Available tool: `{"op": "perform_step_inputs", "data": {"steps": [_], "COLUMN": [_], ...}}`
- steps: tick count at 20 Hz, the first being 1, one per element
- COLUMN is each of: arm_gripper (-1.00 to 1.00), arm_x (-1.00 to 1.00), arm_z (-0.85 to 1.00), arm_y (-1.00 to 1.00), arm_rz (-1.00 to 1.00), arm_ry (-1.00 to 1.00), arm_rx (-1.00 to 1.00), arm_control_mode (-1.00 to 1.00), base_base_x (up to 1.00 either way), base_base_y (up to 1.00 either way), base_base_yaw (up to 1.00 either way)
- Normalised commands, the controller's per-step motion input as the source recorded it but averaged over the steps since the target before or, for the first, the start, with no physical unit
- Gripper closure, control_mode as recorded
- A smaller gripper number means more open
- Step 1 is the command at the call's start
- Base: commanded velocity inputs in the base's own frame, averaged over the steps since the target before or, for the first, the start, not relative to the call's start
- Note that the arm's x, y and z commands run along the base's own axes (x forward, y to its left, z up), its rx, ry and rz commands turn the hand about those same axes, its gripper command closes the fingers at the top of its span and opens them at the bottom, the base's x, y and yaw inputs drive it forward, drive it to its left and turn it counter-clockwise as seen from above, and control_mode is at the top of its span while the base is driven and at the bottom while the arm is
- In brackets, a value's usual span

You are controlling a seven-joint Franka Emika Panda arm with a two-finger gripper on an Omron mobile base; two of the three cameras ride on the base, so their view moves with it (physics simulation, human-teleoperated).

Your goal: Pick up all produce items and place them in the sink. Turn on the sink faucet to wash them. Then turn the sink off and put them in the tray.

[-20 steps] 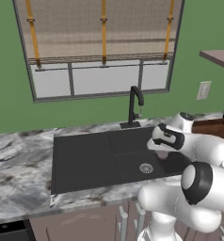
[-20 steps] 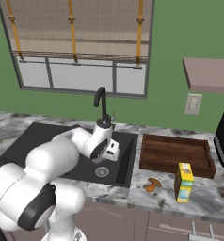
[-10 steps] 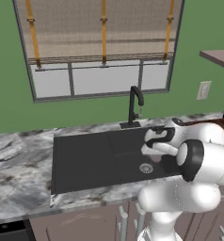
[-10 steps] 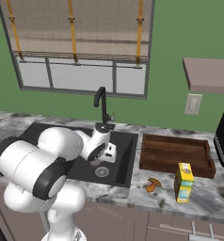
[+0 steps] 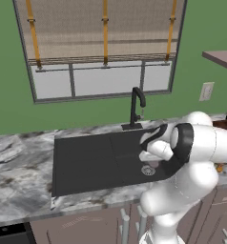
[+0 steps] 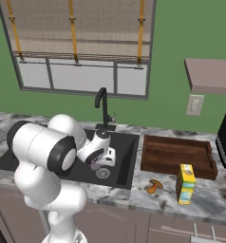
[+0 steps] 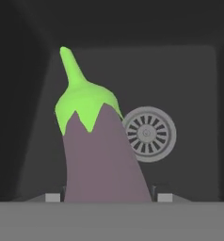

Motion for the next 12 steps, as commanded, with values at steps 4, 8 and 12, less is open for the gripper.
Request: {"op": "perform_step_inputs", "data": {"steps": [4,8,12], "arm_gripper": [1.00,1.00,1.00], "arm_x": [0.16,0.12,0.14], "arm_z": [-0.29,-0.29,-0.25], "arm_y": [0.06,0.05,0.02], "arm_rz": [0.03,0.02,0.02], "arm_ry": [0.00,0.00,0.00], "arm_rx": [0.00,0.00,0.00], "arm_control_mode": [-1.00,-1.00,-1.00], "base_base_x": [0.00,0.00,0.00], "base_base_y": [0.00,0.00,0.00], "base_base_yaw": [0.00,0.00,0.00]}}
